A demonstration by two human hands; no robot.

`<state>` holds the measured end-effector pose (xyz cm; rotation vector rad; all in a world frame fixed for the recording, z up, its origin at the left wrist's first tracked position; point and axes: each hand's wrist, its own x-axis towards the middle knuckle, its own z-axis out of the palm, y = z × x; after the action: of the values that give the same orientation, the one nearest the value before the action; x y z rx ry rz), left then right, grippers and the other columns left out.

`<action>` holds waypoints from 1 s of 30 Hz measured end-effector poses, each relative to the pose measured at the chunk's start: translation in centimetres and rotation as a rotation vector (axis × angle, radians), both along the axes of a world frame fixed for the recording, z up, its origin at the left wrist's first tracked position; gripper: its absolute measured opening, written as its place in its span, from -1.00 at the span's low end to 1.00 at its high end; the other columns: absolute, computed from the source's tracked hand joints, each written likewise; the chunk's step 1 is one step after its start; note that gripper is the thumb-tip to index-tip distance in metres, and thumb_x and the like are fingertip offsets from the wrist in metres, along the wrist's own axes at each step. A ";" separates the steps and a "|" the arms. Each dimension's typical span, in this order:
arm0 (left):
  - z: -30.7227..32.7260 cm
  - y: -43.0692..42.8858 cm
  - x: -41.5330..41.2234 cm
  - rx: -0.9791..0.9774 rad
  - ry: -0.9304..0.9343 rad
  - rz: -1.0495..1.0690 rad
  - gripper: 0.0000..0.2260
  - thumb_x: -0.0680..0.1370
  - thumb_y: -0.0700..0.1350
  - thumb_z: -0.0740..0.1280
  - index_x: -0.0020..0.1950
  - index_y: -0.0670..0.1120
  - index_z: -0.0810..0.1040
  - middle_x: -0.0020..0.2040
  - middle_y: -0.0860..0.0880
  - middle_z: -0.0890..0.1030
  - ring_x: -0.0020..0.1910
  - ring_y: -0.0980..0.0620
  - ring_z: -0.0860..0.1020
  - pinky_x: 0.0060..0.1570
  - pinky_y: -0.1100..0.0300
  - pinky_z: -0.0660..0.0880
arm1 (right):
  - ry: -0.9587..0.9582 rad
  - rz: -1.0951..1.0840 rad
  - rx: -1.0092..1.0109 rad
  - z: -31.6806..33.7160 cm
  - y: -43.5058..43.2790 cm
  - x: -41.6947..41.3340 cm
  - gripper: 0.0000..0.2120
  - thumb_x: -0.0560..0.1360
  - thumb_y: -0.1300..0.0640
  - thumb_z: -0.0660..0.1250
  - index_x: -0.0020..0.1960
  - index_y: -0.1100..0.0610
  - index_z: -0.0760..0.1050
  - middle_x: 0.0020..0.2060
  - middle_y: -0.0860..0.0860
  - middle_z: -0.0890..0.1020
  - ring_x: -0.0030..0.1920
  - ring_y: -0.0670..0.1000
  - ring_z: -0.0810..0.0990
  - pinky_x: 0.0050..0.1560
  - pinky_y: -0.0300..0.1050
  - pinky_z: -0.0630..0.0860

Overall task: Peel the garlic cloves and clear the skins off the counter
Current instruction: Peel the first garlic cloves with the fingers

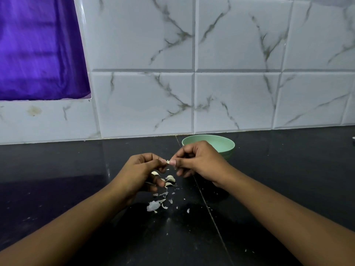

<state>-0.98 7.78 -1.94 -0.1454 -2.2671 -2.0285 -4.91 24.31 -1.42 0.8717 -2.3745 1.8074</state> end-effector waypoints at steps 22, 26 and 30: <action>1.9 -2.0 0.8 -0.817 0.007 -0.264 -0.65 0.60 -0.13 0.25 -0.41 -0.10 0.47 -0.54 0.04 0.49 -0.54 0.03 0.39 -0.51 0.28 0.28 | -0.060 0.034 0.180 0.5 0.6 0.0 -0.92 0.51 0.26 0.35 -0.16 0.16 0.54 -0.39 -0.05 0.55 -0.40 -0.12 0.56 -0.38 -0.16 0.58; 1.8 -2.6 0.4 -0.821 0.118 -0.249 -0.87 0.45 -0.07 0.47 -0.20 -0.08 0.58 -0.33 0.02 0.61 -0.49 0.08 0.50 -0.48 0.30 0.36 | -0.070 0.062 0.183 0.5 0.6 0.2 -0.91 0.49 0.26 0.37 -0.19 0.15 0.54 -0.46 -0.11 0.54 -0.41 -0.11 0.54 -0.40 -0.20 0.56; 1.1 -2.2 0.1 -0.681 0.221 -0.152 -0.82 0.45 -0.10 0.47 0.02 0.07 0.59 -0.20 0.07 0.68 -0.34 0.09 0.64 -0.47 0.23 0.47 | -0.112 0.073 0.130 0.4 0.4 0.3 -0.91 0.48 0.29 0.37 -0.19 0.18 0.54 -0.47 -0.09 0.56 -0.43 -0.11 0.55 -0.42 -0.22 0.55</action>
<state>-0.86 5.63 -0.82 -0.5680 -2.7454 -1.1268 -4.59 24.75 -1.00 0.9040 -2.5872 1.7901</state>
